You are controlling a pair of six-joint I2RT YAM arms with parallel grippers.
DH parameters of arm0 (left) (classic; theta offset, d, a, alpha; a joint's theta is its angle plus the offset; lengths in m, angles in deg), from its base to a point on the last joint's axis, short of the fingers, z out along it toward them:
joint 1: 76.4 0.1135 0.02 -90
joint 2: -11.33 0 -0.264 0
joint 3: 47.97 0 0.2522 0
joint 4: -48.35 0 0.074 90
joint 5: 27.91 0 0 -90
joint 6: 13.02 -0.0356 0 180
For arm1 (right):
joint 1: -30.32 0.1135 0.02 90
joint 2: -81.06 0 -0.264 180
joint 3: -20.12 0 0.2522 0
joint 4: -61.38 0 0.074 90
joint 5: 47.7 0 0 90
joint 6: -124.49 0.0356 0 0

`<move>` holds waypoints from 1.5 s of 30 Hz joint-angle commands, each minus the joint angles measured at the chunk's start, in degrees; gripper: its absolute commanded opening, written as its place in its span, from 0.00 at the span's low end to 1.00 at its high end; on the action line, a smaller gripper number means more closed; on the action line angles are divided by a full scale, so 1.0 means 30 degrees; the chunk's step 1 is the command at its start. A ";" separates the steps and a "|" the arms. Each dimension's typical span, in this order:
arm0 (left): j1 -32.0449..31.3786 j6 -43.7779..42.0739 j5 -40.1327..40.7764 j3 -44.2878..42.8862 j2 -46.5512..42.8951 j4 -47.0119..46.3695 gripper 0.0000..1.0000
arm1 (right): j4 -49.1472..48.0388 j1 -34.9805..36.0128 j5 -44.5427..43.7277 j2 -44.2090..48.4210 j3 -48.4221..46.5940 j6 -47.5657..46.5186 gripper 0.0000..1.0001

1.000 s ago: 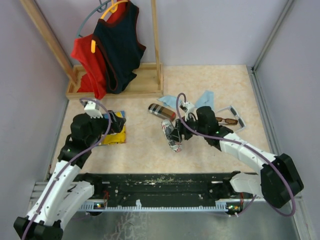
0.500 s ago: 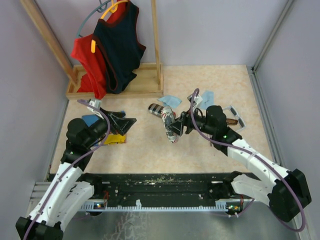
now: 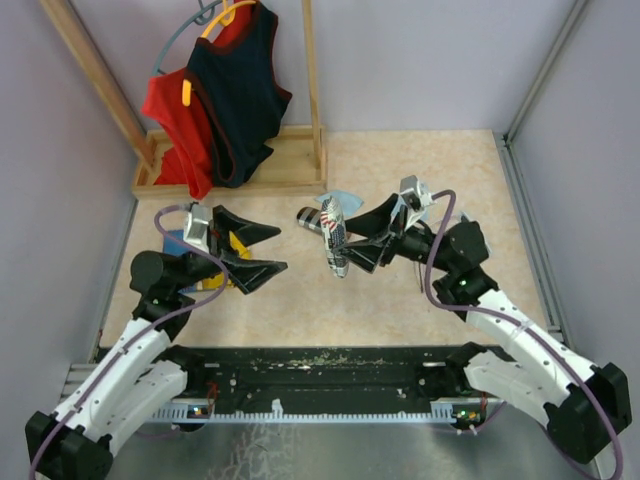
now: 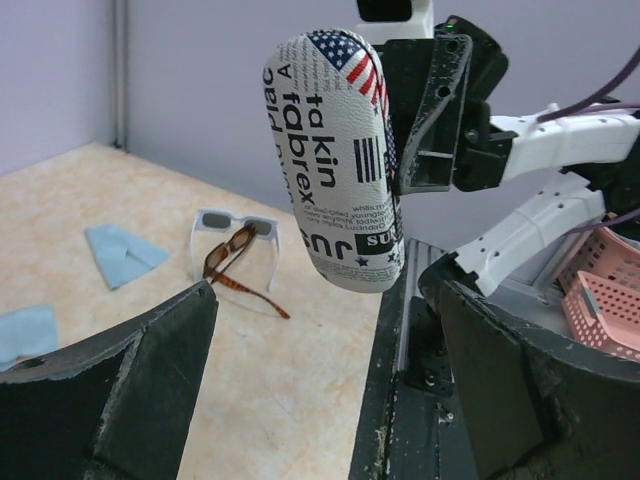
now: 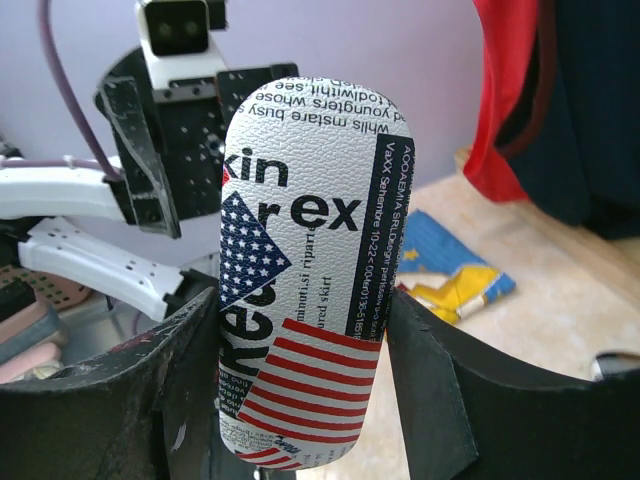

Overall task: Organize the sunglasses
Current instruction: Pick up the sunglasses case from the center of the board, then open the sunglasses case.

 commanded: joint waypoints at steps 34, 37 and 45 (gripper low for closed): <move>-0.6221 -0.1278 0.0377 -0.3505 0.4848 -0.6106 0.95 | -0.2895 0.3221 0.0943 0.0304 -0.2166 -0.1728 0.00; -0.6339 -0.1192 0.0549 -0.3506 0.4845 -0.6186 0.91 | -0.2728 0.3247 0.0880 0.0338 -0.2121 -0.1820 0.00; -0.6583 -0.0990 0.0745 -0.3583 0.5024 -0.6260 0.84 | -0.2415 0.3303 0.0791 0.0381 -0.2177 -0.2027 0.00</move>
